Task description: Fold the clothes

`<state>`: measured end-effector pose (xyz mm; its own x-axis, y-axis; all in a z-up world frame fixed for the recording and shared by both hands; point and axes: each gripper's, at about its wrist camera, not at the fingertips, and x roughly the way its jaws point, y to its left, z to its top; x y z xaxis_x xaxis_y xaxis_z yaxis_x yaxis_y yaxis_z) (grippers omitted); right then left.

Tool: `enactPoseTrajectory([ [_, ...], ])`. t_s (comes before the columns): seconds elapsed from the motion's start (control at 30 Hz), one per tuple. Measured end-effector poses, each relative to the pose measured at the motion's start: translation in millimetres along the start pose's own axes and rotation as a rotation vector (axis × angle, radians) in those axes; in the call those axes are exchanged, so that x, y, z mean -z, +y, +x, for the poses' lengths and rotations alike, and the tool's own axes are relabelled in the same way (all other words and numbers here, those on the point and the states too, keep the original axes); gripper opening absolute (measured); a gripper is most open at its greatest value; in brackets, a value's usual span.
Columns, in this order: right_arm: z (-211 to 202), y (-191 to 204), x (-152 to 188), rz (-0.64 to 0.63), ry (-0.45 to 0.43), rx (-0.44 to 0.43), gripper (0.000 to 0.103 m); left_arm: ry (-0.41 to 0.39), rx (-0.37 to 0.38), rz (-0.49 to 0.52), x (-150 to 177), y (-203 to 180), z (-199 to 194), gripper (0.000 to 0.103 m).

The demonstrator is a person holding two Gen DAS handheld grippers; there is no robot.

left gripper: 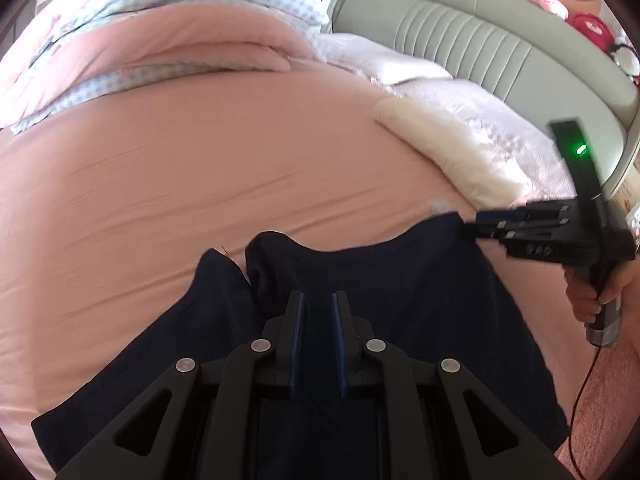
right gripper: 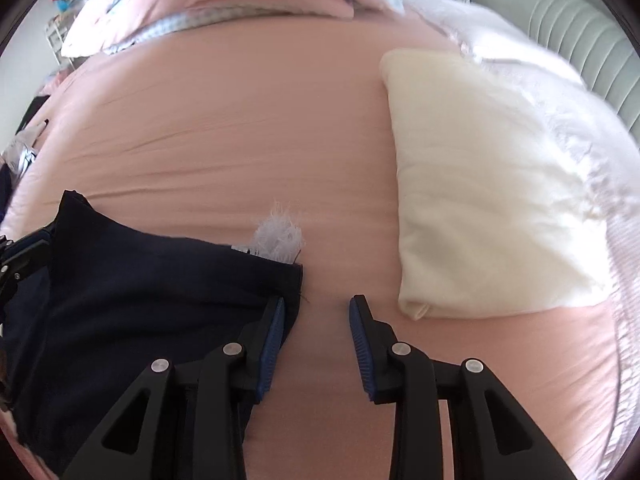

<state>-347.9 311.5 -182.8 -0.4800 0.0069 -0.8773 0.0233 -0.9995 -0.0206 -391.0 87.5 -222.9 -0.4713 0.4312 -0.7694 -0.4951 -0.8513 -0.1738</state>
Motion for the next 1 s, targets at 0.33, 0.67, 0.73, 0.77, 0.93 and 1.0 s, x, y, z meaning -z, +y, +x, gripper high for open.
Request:
enactPoseTrajectory([
  [0.33,-3,40,31,-0.085,0.003,-0.062,0.033,0.053,-0.202,0.030,-35,23,33,0.012],
  [0.67,-44,45,60,-0.041,-0.087,-0.008,0.033,0.052,-0.027,0.084,-19,-10,1,0.012],
  [0.73,-42,48,68,0.001,-0.044,-0.124,0.034,0.109,-0.070,0.139,-8,-21,17,0.012],
  [0.77,-39,52,73,0.018,-0.015,-0.175,0.034,0.134,-0.123,0.152,-5,-21,27,0.013],
  [0.93,-39,49,92,0.063,0.016,-0.204,0.034,0.061,-0.251,-0.020,-22,11,29,0.015],
  [1.0,-44,47,98,0.103,0.003,-0.230,0.034,0.041,-0.245,-0.073,-26,14,22,0.015],
])
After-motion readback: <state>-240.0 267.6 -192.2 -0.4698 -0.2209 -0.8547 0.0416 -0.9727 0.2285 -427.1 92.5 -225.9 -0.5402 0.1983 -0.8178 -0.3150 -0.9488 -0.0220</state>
